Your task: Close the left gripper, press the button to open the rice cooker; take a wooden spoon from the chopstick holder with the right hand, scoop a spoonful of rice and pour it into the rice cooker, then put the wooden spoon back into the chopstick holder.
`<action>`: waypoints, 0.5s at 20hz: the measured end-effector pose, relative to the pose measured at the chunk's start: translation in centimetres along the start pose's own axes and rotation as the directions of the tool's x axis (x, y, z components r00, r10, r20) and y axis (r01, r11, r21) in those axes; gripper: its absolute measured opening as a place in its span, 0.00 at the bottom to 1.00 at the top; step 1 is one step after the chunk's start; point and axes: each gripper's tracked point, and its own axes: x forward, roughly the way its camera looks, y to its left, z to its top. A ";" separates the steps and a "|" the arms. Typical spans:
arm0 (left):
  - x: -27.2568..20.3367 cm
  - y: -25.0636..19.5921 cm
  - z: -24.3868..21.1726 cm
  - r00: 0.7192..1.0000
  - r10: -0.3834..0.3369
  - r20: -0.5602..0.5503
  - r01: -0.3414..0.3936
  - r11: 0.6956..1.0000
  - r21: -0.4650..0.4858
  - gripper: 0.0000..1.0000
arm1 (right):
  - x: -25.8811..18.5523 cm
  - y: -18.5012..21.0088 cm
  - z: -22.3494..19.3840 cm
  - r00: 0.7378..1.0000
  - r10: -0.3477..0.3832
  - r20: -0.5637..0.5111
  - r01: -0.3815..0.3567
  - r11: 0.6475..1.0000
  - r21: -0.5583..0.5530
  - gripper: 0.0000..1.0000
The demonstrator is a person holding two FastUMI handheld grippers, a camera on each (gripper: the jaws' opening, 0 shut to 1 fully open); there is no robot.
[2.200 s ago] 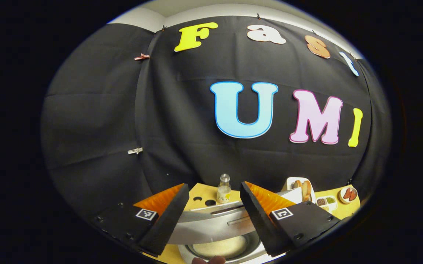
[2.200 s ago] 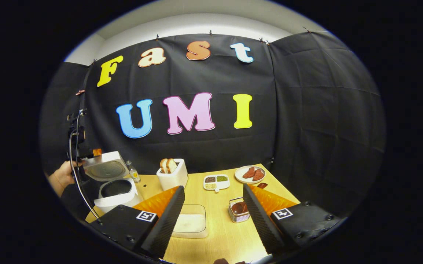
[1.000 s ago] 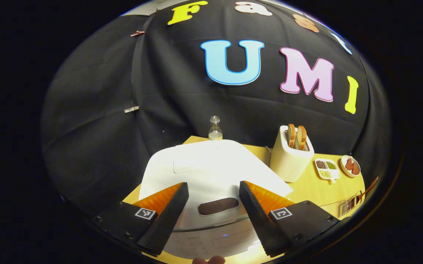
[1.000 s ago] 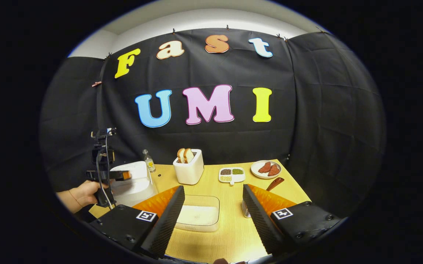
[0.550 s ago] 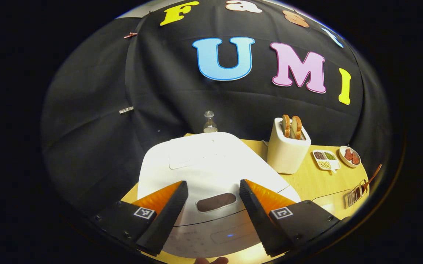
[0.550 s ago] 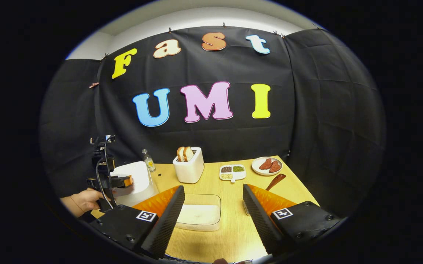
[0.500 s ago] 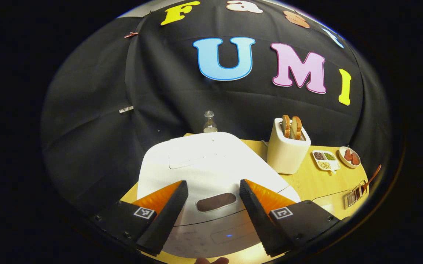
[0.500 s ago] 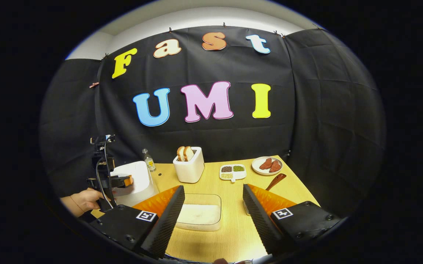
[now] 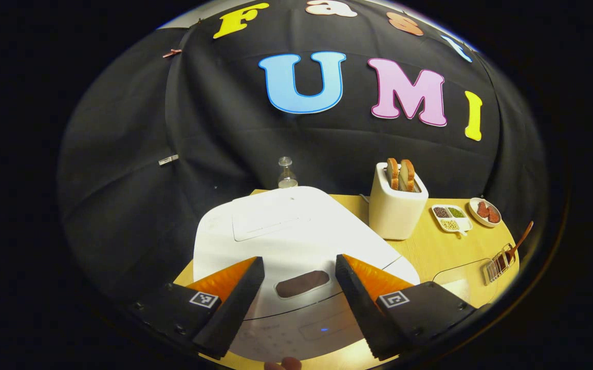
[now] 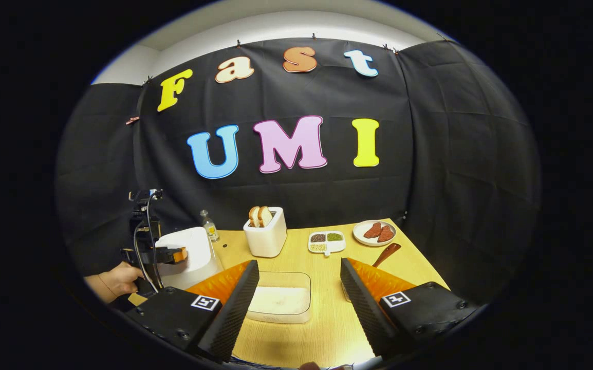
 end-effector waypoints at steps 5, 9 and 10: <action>-2.6 -0.3 2.6 0.994 -0.045 0.104 0.046 0.999 -0.009 0.95 | 0.0 -0.1 1.0 1.000 -0.005 0.024 0.005 1.000 -0.019 0.98; -6.5 -0.9 6.0 0.973 -0.105 0.208 0.105 0.994 0.010 0.94 | 0.1 0.1 2.7 0.998 -0.002 0.069 0.005 0.999 -0.046 0.98; -7.6 -1.1 6.6 0.966 -0.122 0.227 0.120 0.993 0.020 0.95 | 0.2 0.3 3.1 0.997 0.001 0.078 0.003 0.999 -0.052 0.98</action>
